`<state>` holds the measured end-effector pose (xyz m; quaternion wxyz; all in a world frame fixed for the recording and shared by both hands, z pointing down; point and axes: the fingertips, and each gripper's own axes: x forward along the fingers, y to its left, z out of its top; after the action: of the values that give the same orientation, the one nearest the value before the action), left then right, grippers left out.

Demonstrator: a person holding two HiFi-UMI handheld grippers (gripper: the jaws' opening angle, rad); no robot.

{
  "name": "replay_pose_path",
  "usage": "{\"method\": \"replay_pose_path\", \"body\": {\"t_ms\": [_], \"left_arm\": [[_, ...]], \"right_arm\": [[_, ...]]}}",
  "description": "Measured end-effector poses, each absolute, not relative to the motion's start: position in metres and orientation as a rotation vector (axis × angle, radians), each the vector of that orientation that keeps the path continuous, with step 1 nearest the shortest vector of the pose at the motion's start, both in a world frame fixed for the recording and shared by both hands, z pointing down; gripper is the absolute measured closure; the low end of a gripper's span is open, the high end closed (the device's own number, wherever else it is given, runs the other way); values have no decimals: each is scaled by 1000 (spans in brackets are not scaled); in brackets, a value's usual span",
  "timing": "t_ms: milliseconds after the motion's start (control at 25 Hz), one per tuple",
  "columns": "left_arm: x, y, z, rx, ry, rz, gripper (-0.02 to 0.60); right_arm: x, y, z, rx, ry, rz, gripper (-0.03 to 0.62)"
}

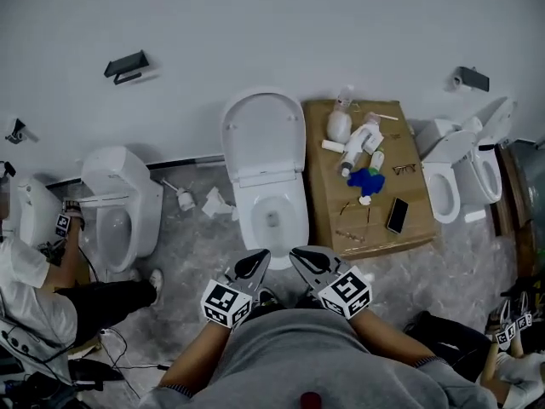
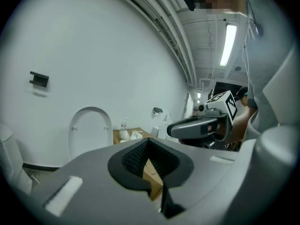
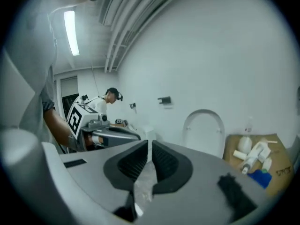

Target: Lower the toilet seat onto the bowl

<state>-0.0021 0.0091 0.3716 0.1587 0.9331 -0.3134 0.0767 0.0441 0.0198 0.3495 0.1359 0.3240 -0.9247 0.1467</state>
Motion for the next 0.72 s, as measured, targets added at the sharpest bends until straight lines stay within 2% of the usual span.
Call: {"method": "replay_pose_path", "body": {"t_ms": [320,720], "left_arm": [[32,-19,276,2839,-954,137,574],[53,-42,236,2886,-1037,75,574]], "right_arm": [[71,-21,241,1004,-2862,143,579],[94,-46,197,1048,-2942,50,580]]}}
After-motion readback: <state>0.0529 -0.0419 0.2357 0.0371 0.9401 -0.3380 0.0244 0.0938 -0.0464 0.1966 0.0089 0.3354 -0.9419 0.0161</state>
